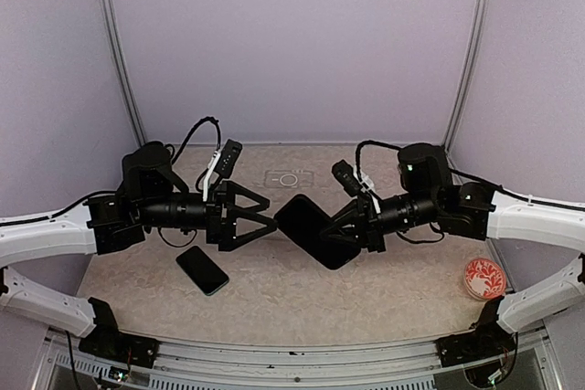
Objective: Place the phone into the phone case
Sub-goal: Pass from the right arm to the left
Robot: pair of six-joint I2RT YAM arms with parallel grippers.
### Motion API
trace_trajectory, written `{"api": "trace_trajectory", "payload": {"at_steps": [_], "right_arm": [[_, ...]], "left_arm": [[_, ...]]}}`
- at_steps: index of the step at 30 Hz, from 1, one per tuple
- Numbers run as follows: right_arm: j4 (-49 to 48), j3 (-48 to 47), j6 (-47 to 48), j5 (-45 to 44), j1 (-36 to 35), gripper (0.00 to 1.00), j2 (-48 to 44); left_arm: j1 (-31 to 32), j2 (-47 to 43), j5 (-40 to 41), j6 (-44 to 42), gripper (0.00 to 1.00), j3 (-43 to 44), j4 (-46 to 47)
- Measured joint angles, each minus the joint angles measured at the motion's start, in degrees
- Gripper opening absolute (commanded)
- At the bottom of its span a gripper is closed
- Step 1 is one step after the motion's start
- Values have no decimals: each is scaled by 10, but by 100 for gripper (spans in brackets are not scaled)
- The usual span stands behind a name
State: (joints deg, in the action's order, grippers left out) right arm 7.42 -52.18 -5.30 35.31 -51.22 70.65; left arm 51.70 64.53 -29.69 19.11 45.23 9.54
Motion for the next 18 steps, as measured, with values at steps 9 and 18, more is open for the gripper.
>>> {"api": "trace_trajectory", "payload": {"at_steps": [9, 18], "right_arm": [[-155, 76, -110, -24, 18, 0, -40], [-264, 111, -177, -23, 23, 0, -63]], "left_arm": [[17, 40, 16, 19, 99, 0, 48], [17, 57, 64, 37, 99, -1, 78]]}}
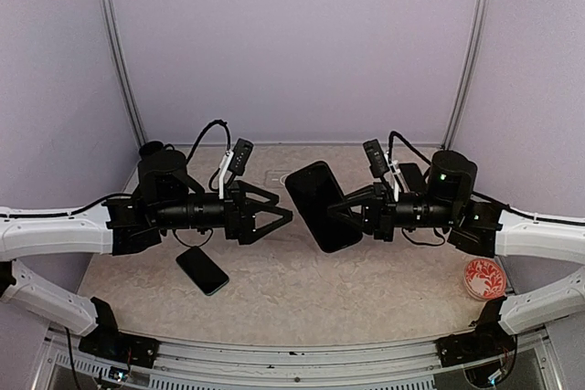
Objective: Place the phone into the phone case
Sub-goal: Pass from the right arm to the left
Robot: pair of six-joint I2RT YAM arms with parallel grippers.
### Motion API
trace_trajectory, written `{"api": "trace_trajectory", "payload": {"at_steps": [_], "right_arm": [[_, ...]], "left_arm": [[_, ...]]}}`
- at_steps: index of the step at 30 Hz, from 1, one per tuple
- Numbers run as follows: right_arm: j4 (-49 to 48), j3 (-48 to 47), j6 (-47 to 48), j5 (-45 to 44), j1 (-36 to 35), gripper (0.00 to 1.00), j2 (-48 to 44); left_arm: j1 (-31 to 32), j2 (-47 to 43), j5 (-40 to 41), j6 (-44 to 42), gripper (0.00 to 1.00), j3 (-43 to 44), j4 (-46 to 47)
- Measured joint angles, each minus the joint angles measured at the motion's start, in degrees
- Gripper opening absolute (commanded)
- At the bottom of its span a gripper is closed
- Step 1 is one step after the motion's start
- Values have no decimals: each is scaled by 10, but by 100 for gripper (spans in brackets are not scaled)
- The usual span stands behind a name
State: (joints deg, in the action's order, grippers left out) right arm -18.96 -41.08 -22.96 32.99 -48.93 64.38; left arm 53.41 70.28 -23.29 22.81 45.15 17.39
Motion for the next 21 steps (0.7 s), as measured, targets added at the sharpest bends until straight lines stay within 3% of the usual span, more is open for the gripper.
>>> {"api": "trace_trajectory", "payload": {"at_steps": [9, 17, 21], "right_arm": [[-97, 37, -60, 11, 1, 0, 6], [-162, 50, -98, 24, 1, 0, 30], [-179, 57, -109, 28, 1, 0, 36]], "left_arm": [[10, 43, -10, 24, 93, 0, 51], [13, 89, -32, 50, 79, 16, 106], [14, 110, -43, 62, 67, 33, 127]]}}
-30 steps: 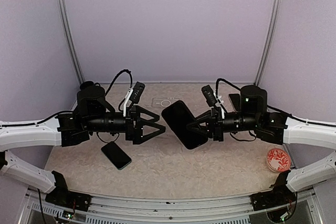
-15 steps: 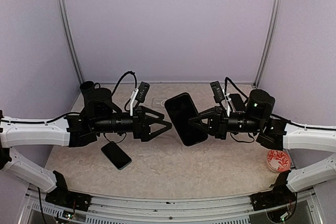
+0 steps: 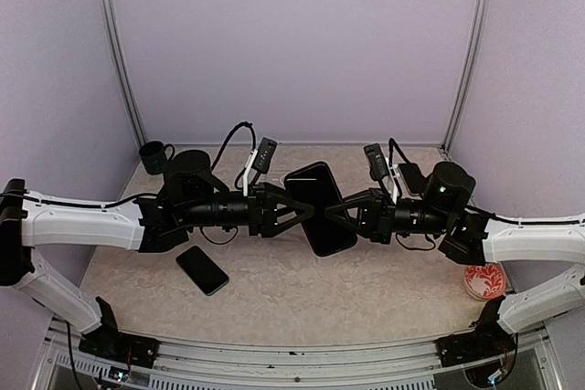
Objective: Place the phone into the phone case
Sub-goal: Pass from the right arm to the left, then press the phone onto the phone case.
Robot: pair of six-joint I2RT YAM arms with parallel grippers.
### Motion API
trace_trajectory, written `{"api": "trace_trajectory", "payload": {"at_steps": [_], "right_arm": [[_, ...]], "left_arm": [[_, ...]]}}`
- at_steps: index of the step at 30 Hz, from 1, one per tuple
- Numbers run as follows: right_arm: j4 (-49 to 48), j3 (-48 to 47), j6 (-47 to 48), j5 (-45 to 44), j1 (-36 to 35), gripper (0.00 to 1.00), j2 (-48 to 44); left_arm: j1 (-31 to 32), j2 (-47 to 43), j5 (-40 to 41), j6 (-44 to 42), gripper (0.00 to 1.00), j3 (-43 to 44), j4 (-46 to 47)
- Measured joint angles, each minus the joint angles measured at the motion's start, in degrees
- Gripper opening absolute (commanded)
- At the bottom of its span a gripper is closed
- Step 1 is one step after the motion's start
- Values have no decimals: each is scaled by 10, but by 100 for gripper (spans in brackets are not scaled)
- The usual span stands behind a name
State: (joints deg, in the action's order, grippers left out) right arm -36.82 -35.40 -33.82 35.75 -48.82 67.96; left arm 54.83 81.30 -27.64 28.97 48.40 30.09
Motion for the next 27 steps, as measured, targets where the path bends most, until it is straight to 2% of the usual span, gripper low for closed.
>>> {"api": "trace_trajectory", "payload": {"at_steps": [8, 13, 15, 16, 17, 20, 22, 24, 27], "right_arm": [[-13, 7, -5, 0, 0, 0, 6], [-13, 7, -6, -4, 0, 0, 10], [-14, 8, -12, 1, 1, 0, 12], [-17, 8, -14, 6, 1, 0, 12], [-19, 8, -15, 8, 1, 4, 12], [-14, 7, -11, 10, 2, 32, 12], [7, 2, 7, 10, 2, 46, 9], [38, -8, 26, 13, 2, 52, 3], [98, -29, 65, 27, 3, 54, -14]], "left_arm": [[4, 20, -16, 12, 36, 13, 23], [5, 24, -23, 18, 7, 15, 32], [5, 25, -32, 12, 0, 15, 36], [5, 25, -35, 10, 0, 15, 40], [5, 25, -37, 10, 0, 15, 42], [5, 25, -37, 9, 0, 15, 41], [6, 25, -33, 10, 0, 15, 33], [6, 25, -33, 9, 0, 15, 16], [6, 24, -36, 2, 0, 14, -1]]}}
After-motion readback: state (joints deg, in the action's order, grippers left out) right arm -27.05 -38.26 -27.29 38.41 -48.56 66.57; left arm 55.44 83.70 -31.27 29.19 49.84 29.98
